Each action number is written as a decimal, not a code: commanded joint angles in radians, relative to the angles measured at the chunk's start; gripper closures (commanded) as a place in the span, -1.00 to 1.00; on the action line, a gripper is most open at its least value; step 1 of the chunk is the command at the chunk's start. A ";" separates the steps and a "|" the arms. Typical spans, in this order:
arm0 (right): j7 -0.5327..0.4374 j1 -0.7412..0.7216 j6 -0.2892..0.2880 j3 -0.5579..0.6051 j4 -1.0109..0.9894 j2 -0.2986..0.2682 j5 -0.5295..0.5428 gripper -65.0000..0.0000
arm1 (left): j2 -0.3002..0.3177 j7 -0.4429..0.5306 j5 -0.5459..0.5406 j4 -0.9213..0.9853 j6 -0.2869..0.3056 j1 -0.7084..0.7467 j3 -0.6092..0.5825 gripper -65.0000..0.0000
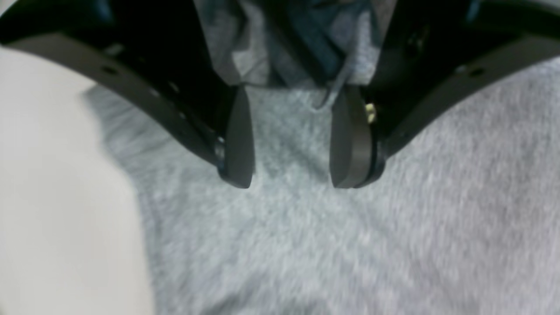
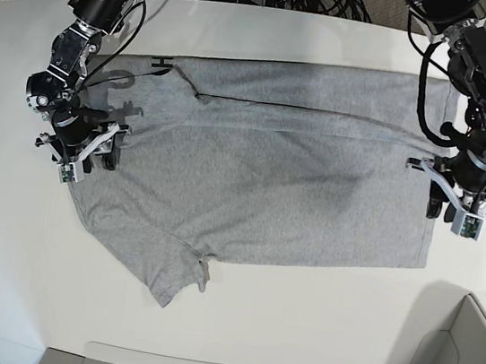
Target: Fold the T-shirt properly
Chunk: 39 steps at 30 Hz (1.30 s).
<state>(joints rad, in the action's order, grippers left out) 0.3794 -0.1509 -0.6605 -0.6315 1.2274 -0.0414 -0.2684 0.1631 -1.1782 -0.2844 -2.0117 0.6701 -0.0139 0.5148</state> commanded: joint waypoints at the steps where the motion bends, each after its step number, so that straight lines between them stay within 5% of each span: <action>1: -0.026 -0.026 0.005 0.002 0.041 0.002 0.016 0.11 | 0.010 0.017 -0.006 -0.014 -0.005 -0.011 0.002 0.49; 7: -0.026 -0.032 0.003 0.035 0.139 0.051 0.016 0.11 | 0.010 0.017 -0.006 -0.014 -0.005 -0.011 0.002 0.49; 14: -0.026 -0.043 0.005 0.151 0.148 0.053 0.016 0.11 | 0.010 0.017 -0.006 -0.014 -0.005 -0.011 0.003 0.49; 26: -0.026 -0.057 0.005 0.157 0.142 0.054 0.018 0.11 | -0.020 0.017 -0.006 -0.014 -0.006 -0.011 0.000 0.49; 35: -0.026 -0.148 0.005 0.149 -0.045 0.021 0.014 0.11 | -0.033 0.017 -0.006 -0.014 -0.006 -0.011 0.008 0.49; 39: -0.027 -0.172 0.138 0.149 -0.159 -0.030 0.018 0.11 | -0.040 0.017 -0.006 -0.014 -0.006 -0.011 0.006 0.49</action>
<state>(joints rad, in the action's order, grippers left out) 0.3843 -0.2863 -0.5140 -0.4820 1.0492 -0.0589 -0.2646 0.1158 -1.1805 -0.2844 -2.0113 0.6666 -0.0120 0.5198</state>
